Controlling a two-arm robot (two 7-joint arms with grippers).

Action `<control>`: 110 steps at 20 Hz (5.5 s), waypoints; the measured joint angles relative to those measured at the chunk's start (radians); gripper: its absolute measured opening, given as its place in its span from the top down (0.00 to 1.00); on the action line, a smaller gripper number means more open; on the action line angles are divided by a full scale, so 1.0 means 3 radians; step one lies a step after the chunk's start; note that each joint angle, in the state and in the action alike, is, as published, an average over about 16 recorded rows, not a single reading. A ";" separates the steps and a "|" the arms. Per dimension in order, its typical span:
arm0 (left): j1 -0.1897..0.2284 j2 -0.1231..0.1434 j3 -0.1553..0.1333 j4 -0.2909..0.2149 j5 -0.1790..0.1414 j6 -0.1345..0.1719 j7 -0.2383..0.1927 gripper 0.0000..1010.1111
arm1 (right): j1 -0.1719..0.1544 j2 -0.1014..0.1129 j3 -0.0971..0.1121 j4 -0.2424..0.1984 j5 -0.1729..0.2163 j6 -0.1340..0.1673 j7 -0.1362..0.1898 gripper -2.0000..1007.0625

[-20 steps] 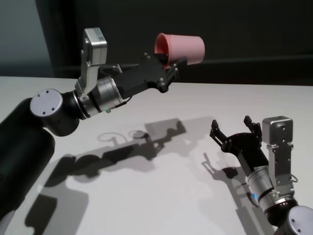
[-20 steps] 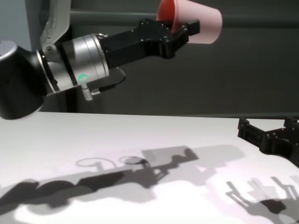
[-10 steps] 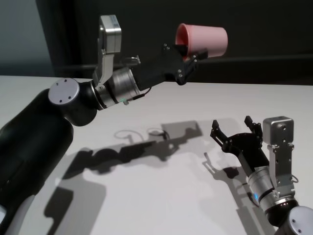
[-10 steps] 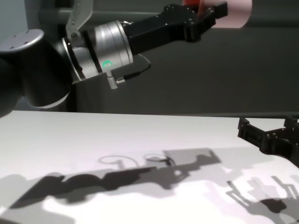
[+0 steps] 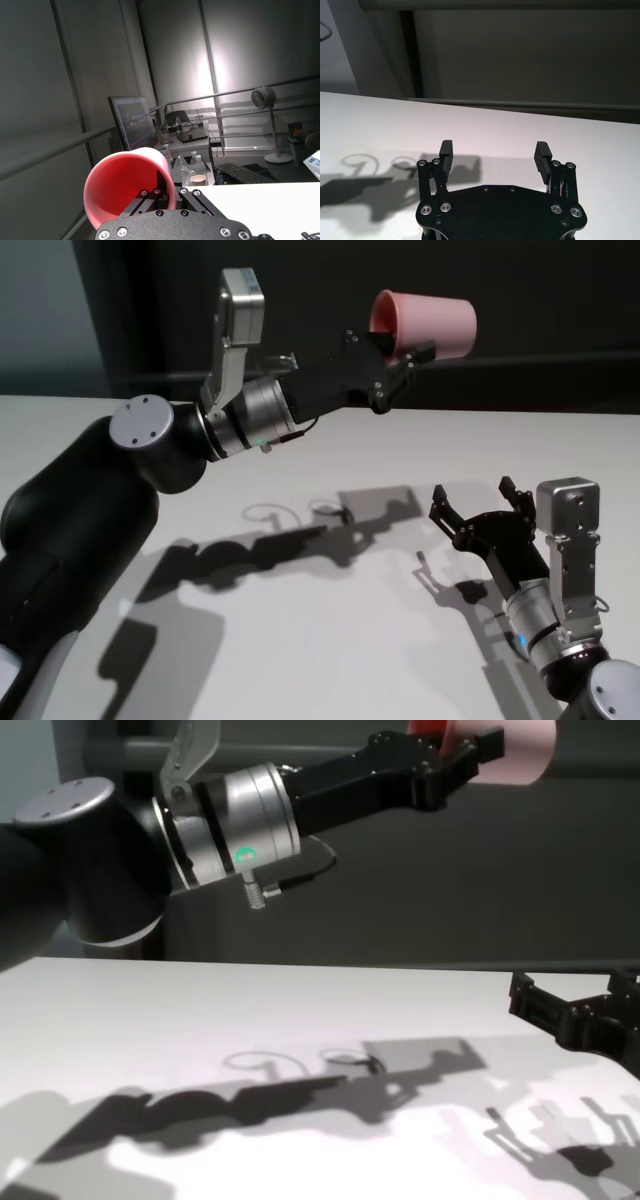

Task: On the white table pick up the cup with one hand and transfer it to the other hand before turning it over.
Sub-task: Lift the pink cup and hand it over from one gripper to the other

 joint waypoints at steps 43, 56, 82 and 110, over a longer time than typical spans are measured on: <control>0.0010 0.0011 -0.0001 -0.0016 0.0020 -0.0004 -0.0008 0.94 | -0.0344 -0.0167 0.0741 -0.0357 0.2117 0.0112 0.1284 0.00; 0.0011 0.0012 -0.0001 -0.0016 0.0019 -0.0004 -0.0007 0.94 | -0.0064 -0.0317 0.0825 0.0006 0.3490 0.0605 0.2009 0.01; 0.0011 0.0012 -0.0001 -0.0016 0.0019 -0.0004 -0.0007 0.94 | 0.0637 -0.0567 0.0619 0.0895 0.4390 0.0888 0.2460 0.01; 0.0011 0.0012 0.0000 -0.0016 0.0019 -0.0004 -0.0007 0.94 | 0.1091 -0.0521 0.0408 0.1483 0.4622 0.0845 0.2811 0.01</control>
